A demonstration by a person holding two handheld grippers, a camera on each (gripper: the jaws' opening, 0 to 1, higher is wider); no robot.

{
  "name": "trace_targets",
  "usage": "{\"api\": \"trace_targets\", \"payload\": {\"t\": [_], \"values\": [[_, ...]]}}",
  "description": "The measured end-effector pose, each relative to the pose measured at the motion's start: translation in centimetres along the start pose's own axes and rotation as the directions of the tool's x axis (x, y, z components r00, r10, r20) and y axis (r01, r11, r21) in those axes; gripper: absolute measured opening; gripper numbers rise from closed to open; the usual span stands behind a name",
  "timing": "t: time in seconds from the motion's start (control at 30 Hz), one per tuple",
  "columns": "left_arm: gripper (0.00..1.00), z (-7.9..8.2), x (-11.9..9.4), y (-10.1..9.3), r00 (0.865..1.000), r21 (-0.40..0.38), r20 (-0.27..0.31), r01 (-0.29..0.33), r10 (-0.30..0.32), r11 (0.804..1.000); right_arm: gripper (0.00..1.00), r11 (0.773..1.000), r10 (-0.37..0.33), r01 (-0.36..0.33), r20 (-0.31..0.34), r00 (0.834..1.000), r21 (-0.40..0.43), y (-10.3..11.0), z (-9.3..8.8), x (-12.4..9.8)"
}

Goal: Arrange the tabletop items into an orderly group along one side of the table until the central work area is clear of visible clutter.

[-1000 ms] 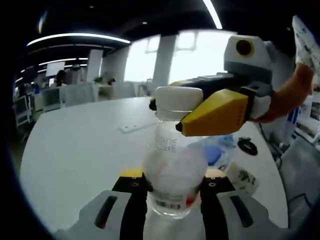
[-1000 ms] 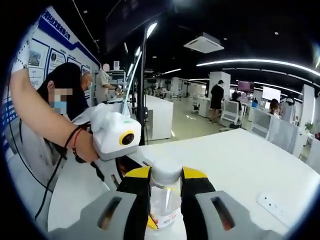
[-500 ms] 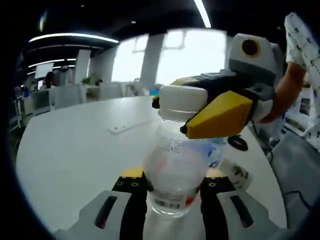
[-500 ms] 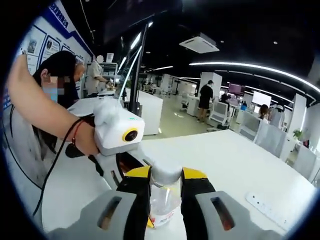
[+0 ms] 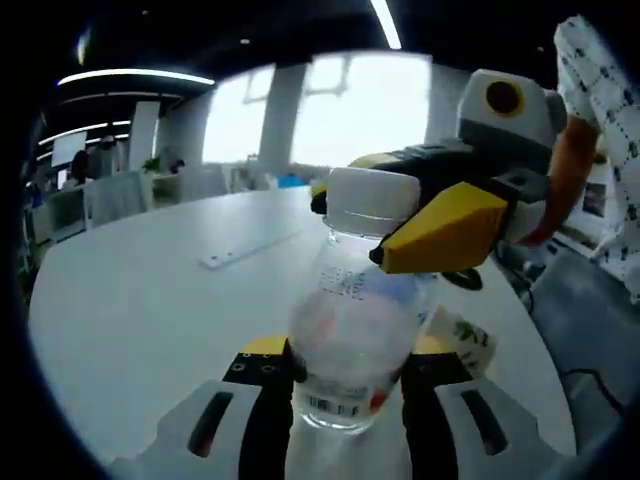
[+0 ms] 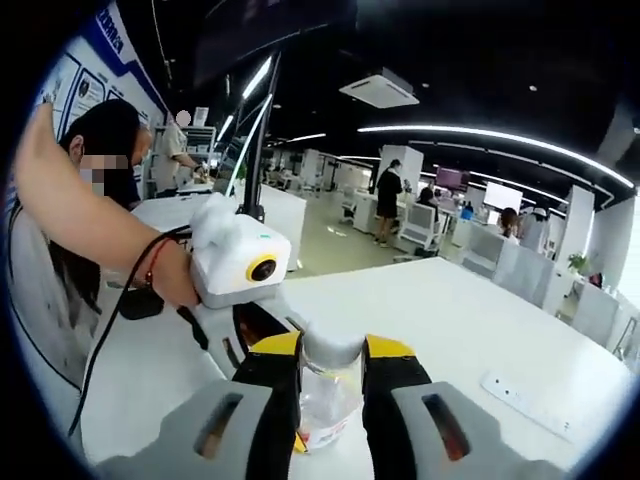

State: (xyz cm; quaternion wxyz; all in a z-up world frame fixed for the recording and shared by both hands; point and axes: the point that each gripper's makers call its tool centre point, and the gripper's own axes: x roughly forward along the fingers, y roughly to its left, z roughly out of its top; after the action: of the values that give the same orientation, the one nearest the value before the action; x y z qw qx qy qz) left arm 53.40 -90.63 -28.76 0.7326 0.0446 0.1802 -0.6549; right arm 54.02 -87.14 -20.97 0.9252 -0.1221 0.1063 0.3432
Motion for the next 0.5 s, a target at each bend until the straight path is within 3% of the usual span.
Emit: {"api": "trace_targets", "payload": {"t": [0.33, 0.5], "values": [[0.39, -0.3, -0.3, -0.4, 1.000, 0.001, -0.005, -0.001, 0.001, 1.000, 0.20, 0.998, -0.015, 0.014, -0.005, 1.000, -0.057, 1.0, 0.1, -0.2], [0.38, -0.4, -0.3, -0.4, 1.000, 0.006, -0.012, 0.008, -0.008, 1.000, 0.20, 0.998, -0.042, 0.041, -0.011, 0.999, -0.047, 1.0, 0.0, -0.3]]}}
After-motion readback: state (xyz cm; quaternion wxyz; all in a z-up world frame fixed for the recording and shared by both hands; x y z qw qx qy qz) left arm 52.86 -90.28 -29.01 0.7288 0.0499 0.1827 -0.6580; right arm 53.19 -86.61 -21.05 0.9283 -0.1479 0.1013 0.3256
